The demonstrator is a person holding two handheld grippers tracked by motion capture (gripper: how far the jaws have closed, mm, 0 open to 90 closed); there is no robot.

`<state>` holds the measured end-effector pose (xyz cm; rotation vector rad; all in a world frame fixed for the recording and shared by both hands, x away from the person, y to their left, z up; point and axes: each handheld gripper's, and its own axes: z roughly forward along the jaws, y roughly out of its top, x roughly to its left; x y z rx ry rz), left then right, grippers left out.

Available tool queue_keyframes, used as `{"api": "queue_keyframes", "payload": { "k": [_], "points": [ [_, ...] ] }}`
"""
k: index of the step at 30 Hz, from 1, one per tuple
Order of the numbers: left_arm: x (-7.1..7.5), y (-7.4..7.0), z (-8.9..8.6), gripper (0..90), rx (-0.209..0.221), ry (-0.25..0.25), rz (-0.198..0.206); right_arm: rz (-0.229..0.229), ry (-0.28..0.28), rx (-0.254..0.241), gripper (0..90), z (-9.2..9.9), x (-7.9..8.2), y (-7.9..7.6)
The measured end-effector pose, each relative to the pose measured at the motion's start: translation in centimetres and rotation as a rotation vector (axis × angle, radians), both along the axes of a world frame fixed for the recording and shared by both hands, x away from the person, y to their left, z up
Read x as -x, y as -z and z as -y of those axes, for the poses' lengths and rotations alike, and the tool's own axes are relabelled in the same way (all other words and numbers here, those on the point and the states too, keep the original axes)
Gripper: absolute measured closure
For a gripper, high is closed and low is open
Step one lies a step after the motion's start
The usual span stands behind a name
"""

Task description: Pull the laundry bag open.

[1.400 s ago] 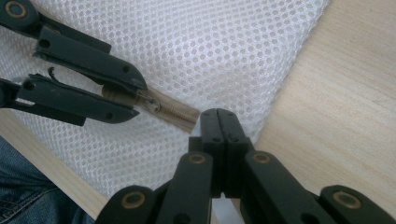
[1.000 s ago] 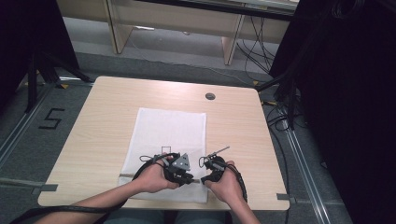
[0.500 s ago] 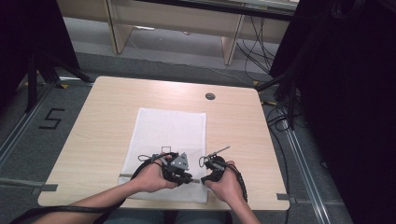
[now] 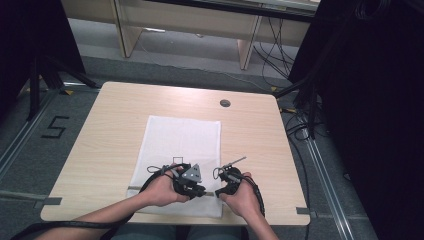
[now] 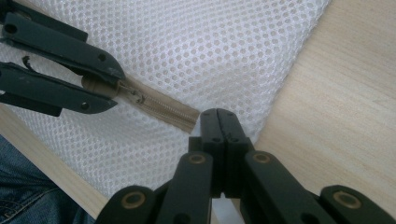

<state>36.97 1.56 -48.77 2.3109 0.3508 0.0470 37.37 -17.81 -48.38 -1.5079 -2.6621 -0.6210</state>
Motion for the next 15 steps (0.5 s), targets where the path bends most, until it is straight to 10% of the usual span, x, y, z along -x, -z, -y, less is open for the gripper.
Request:
{"api": "queue_keyframes", "payload": {
  "k": [15],
  "points": [
    [0.05,-0.20,-0.64,81.9,0.012,-0.009,-0.007,-0.005,0.003,-0.007,90.0,0.00,0.00,-0.08]
  ]
}}
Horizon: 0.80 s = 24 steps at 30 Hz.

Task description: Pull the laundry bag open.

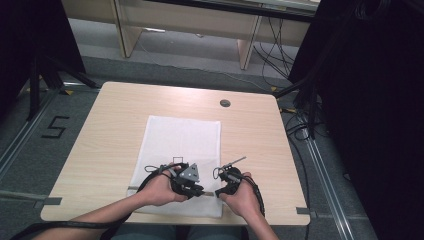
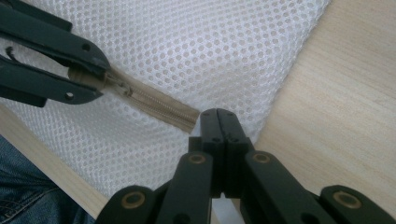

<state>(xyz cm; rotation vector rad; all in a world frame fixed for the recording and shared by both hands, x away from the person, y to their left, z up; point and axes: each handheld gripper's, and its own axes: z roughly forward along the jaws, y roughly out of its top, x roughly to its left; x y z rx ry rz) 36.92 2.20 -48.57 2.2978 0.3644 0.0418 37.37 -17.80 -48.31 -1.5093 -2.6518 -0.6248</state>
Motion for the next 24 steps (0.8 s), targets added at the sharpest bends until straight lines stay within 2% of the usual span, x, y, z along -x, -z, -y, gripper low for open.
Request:
{"api": "queue_keyframes", "payload": {
  "k": [2,3,10,12,15,16,17,20,24],
  "points": [
    [-0.02,0.00,-0.02,81.9,-0.012,0.006,0.010,0.000,-0.001,0.000,90.0,0.00,0.00,0.00],
    [0.01,0.04,0.01,81.9,-0.002,0.004,0.004,0.000,0.000,0.001,90.0,-0.02,0.01,-0.01],
    [0.07,-0.01,-0.25,81.9,-0.005,0.001,0.010,-0.012,0.006,0.007,90.0,-0.13,0.07,-0.09],
    [-0.07,-0.05,-0.37,81.9,-0.004,0.017,0.020,-0.006,0.014,0.002,90.0,-0.18,0.10,-0.02],
    [0.04,0.00,-0.36,81.9,-0.002,0.008,0.012,-0.003,0.008,0.003,90.0,-0.16,0.10,0.00],
    [0.08,0.00,-0.36,81.9,0.000,0.004,0.007,-0.016,0.016,0.015,90.0,-0.20,0.06,-0.05],
    [0.08,0.00,-0.36,81.9,0.000,0.005,0.008,-0.010,0.003,0.005,90.0,-0.11,0.07,-0.09],
    [0.09,-0.06,-0.46,81.8,-0.006,0.004,0.013,-0.010,0.009,0.020,90.0,-0.18,0.06,-0.05],
    [0.02,-0.06,-0.68,81.8,-0.002,0.001,0.008,-0.013,0.009,0.012,90.0,-0.18,0.08,-0.04]
  ]
}}
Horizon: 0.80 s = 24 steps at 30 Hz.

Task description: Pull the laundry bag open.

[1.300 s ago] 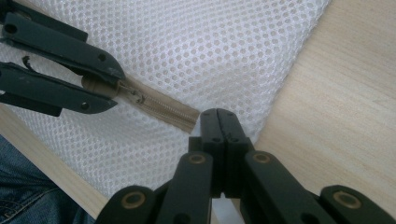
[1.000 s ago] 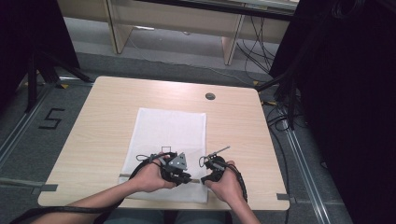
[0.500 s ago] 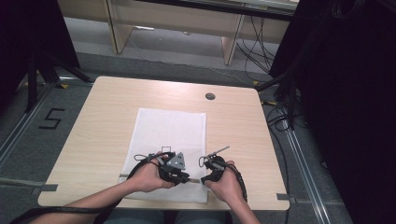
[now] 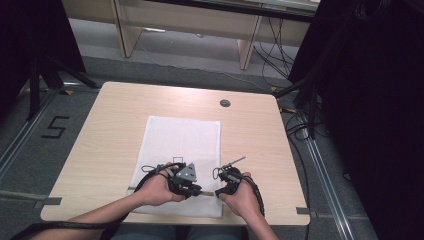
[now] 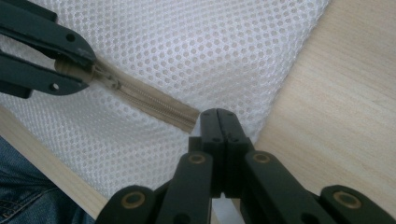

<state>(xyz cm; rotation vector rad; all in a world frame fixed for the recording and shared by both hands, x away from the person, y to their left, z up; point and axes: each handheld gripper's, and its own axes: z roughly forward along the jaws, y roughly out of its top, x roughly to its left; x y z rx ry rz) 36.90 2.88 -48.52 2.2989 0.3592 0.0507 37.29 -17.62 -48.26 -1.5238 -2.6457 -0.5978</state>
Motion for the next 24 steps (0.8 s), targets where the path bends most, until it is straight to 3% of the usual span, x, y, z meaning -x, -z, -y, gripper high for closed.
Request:
{"api": "queue_keyframes", "payload": {
  "k": [7,8,13,17,24],
  "points": [
    [0.05,-0.23,-0.28,81.9,-0.009,0.011,0.015,-0.002,0.002,0.002,90.0,-0.03,0.00,-0.02],
    [0.07,-0.26,-0.34,81.9,-0.004,0.006,0.009,0.013,0.011,0.004,90.0,-0.06,0.01,0.08],
    [0.08,-0.27,-0.56,81.9,-0.004,0.002,0.003,0.006,0.003,0.007,90.0,-0.02,0.00,0.01],
    [0.03,-0.31,-0.55,81.9,-0.006,0.016,0.023,0.002,0.005,0.014,90.0,-0.06,0.01,-0.04],
    [0.13,-0.35,-0.68,81.9,-0.008,0.005,0.009,-0.009,0.016,0.019,90.0,-0.23,0.17,-0.23]
  ]
}}
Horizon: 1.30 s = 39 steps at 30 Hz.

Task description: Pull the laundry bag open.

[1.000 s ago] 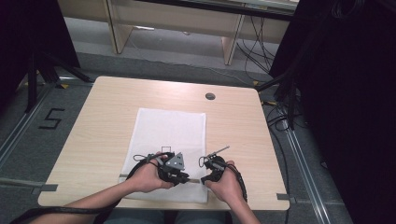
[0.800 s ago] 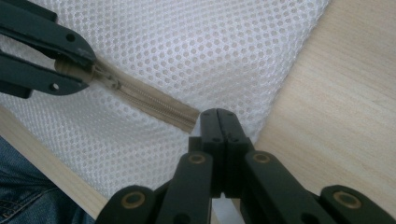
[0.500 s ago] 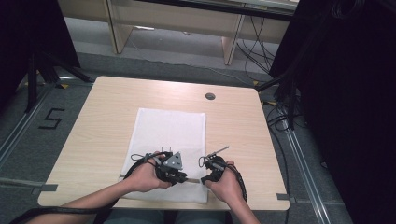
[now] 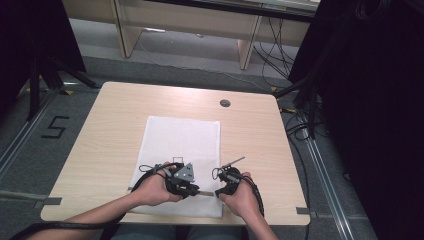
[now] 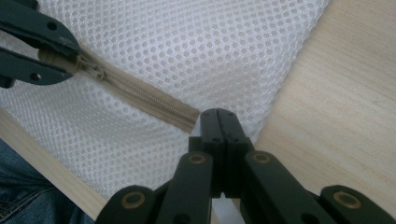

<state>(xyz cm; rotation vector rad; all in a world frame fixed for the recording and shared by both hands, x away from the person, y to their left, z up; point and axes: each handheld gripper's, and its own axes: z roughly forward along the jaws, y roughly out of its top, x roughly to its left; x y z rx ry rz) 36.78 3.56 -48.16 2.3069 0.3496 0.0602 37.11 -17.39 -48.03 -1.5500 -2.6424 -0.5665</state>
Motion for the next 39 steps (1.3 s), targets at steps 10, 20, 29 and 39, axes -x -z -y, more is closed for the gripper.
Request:
{"api": "queue_keyframes", "payload": {
  "k": [10,20,29,39],
  "points": [
    [0.1,0.0,-0.4,81.9,0.005,-0.002,0.001,-0.010,0.014,0.002,90.0,-0.1,0.1,-0.1],
    [0.0,-0.1,-0.7,81.9,-0.004,0.004,0.007,-0.009,0.012,0.002,90.0,-0.1,0.1,-0.1],
    [0.2,0.1,-0.9,81.9,0.013,0.001,0.006,-0.009,0.013,0.003,90.0,-0.1,0.1,-0.1],
    [0.2,0.0,-1.1,81.9,-0.006,0.005,0.009,-0.010,0.012,0.001,90.0,-0.1,0.1,-0.1]
  ]
}}
